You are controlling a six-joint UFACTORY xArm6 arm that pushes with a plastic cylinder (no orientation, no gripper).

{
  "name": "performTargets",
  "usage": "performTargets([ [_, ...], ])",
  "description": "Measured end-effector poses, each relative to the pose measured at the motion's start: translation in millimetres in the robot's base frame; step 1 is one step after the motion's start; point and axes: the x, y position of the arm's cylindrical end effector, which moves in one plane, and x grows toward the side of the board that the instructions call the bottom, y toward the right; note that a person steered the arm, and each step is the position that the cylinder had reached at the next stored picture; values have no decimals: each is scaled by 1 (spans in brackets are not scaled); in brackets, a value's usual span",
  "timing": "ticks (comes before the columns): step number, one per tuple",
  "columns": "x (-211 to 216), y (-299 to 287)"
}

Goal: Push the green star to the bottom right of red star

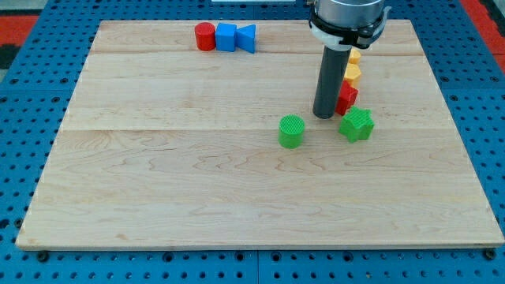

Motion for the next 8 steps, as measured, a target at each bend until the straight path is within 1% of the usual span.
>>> performTargets([
  [1,2,-32],
  [2,32,-35],
  [3,77,-15],
  [5,71,106],
  [6,36,84],
  [7,41,35],
  [8,66,23],
])
